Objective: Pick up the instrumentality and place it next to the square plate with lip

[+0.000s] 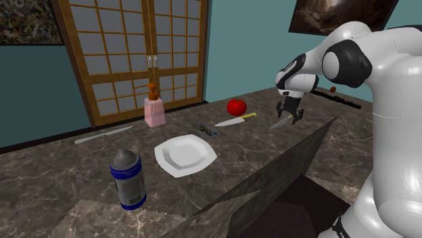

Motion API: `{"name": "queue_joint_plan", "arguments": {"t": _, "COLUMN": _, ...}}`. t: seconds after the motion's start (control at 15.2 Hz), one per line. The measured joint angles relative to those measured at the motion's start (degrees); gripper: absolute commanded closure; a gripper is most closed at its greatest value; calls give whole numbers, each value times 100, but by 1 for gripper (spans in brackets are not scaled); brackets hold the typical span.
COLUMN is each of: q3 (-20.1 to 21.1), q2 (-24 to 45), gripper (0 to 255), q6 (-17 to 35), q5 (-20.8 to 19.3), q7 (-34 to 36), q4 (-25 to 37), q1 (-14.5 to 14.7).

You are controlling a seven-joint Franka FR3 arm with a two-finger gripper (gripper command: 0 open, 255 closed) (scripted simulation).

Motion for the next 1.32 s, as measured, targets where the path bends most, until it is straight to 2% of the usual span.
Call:
{"name": "queue_joint_plan", "arguments": {"t": 0.07, "q3": 1, "q2": 1, "gripper": 0, "q6": 1, "q5": 1, "q7": -1, "q4": 0, "q1": -1}}
{"name": "queue_joint_plan", "arguments": {"t": 0.13, "q3": 1, "q2": 1, "gripper": 255, "q6": 2, "q5": 1, "q7": -1, "q4": 0, "q1": -1}}
{"name": "queue_joint_plan", "arguments": {"t": 0.79, "q3": 2, "q2": 2, "gripper": 255, "q6": 2, "q5": 2, "q7": -1, "q4": 0, "q1": -1}}
{"name": "queue_joint_plan", "arguments": {"t": 1.32, "q3": -233, "q2": -320, "gripper": 255, "q6": -393, "q5": -336, "q7": 203, "q4": 176, "q1": 183}}
